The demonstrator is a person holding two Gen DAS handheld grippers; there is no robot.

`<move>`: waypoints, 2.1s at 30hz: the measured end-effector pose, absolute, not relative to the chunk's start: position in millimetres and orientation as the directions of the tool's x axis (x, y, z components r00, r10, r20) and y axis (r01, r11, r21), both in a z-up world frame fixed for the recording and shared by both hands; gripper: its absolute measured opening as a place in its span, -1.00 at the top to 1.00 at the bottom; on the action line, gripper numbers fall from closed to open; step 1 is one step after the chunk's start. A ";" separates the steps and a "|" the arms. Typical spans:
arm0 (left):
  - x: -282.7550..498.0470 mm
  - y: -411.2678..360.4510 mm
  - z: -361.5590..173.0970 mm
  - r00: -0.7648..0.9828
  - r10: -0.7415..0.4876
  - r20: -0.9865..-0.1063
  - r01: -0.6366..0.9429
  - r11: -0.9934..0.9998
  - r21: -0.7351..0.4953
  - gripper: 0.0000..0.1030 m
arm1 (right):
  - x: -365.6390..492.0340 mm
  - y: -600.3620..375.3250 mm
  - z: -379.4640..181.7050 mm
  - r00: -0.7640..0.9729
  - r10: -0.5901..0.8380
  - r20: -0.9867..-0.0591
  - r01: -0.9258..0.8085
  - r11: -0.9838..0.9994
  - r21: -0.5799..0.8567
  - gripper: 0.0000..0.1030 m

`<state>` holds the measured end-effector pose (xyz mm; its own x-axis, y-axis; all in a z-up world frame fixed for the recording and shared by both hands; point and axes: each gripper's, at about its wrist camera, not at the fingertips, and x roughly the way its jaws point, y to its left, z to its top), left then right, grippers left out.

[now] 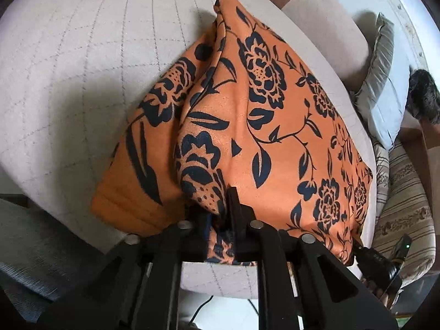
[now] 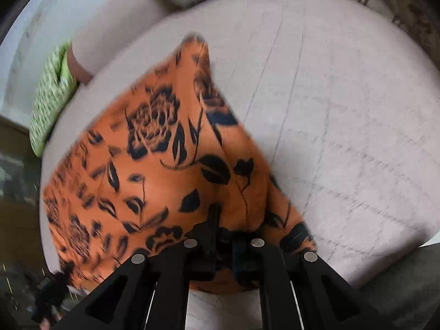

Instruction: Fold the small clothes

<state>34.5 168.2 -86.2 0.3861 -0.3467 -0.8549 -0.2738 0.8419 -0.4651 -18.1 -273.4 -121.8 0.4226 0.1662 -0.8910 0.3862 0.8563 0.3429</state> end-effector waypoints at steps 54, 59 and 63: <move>59.5 221.7 -87.2 0.480 -0.530 -0.699 -0.397 0.579 -0.712 0.92 | 188.8 170.6 -121.0 -0.159 0.181 -0.971 -0.332 0.916 0.225 -0.02; 57.8 217.0 -89.9 0.460 -0.512 -0.725 -0.417 0.596 -0.686 0.95 | 184.5 185.2 -134.7 -0.114 0.096 -0.989 -0.384 0.914 0.133 0.13; 51.4 228.7 -97.5 0.459 -0.485 -0.745 -0.506 0.547 -0.667 0.83 | 183.0 172.7 -132.3 -0.127 0.150 -0.980 -0.358 0.915 0.187 0.14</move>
